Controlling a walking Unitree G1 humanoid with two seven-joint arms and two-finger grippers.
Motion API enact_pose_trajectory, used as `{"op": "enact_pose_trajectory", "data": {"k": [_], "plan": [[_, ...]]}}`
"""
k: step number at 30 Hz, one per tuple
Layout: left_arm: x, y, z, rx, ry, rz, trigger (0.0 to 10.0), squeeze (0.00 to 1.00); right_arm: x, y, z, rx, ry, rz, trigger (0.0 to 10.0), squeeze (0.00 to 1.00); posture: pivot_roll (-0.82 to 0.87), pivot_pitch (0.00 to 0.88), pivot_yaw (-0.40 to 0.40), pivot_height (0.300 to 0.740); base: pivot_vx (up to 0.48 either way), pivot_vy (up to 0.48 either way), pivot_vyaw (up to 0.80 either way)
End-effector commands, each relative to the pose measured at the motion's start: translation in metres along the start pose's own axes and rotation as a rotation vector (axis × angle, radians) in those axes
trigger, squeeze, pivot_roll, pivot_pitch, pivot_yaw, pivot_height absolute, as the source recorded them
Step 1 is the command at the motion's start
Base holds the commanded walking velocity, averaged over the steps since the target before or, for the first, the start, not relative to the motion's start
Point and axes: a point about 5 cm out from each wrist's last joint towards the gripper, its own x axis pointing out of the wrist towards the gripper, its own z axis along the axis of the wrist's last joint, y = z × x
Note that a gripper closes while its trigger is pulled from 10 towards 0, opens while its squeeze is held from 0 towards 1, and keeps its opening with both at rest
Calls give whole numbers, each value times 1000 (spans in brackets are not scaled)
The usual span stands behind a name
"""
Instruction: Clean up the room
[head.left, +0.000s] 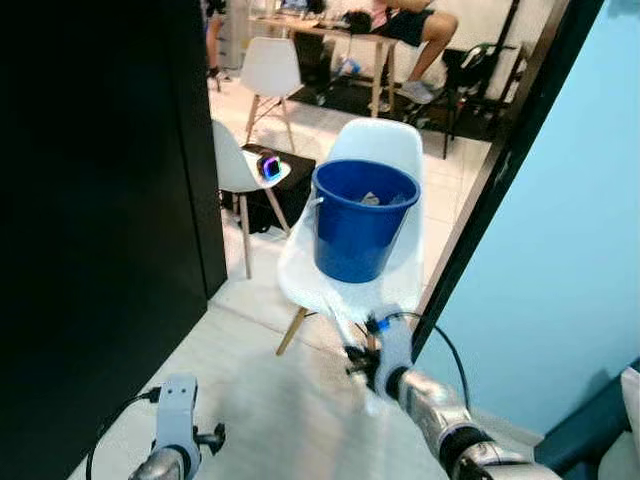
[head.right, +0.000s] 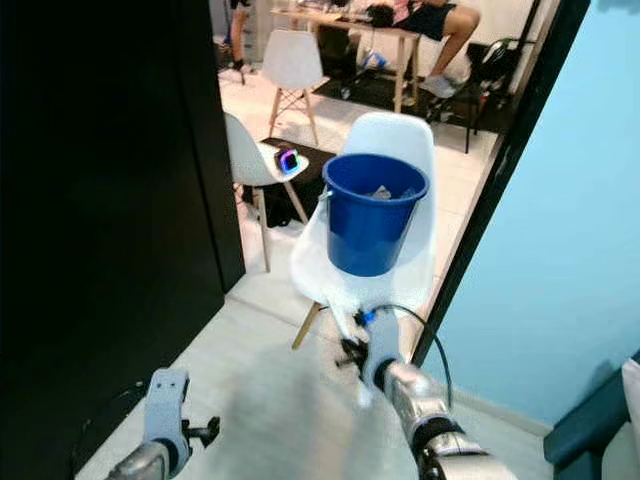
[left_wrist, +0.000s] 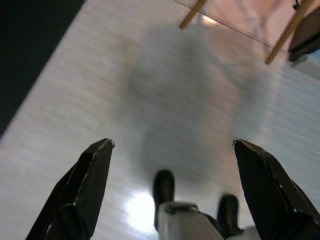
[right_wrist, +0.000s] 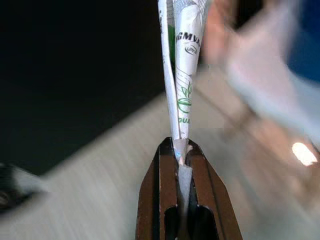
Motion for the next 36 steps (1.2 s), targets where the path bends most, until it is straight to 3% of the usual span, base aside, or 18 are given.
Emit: {"op": "enact_pose_trajectory", "data": {"k": [1, 3, 5, 13, 36], "plan": [[1, -1, 6, -1, -25, -4, 10000, 0, 2, -1, 14, -19, -57, 39, 10000, 0, 109, 0, -49, 740, 315, 0, 0], [1, -1, 6, -1, -25, -4, 10000, 0, 2, -1, 14, -19, -57, 39, 10000, 0, 109, 0, -49, 740, 315, 0, 0], [2, -3, 9, -4, -38, -9, 10000, 0, 8, 6, 35, -42, -124, 113, 10000, 0, 111, 0, -51, 740, 319, 0, 0], [3, -4, 10, -6, -43, -9, 10000, 0, 13, 11, 58, -88, -194, 163, 10000, 0, 108, 0, -52, 740, 322, 0, 0], [4, -10, 14, 2, -57, -32, 10000, 0, 10, -3, 105, -71, -363, 72, 10000, 0, 104, 0, -55, 740, 332, 0, 0]]}}
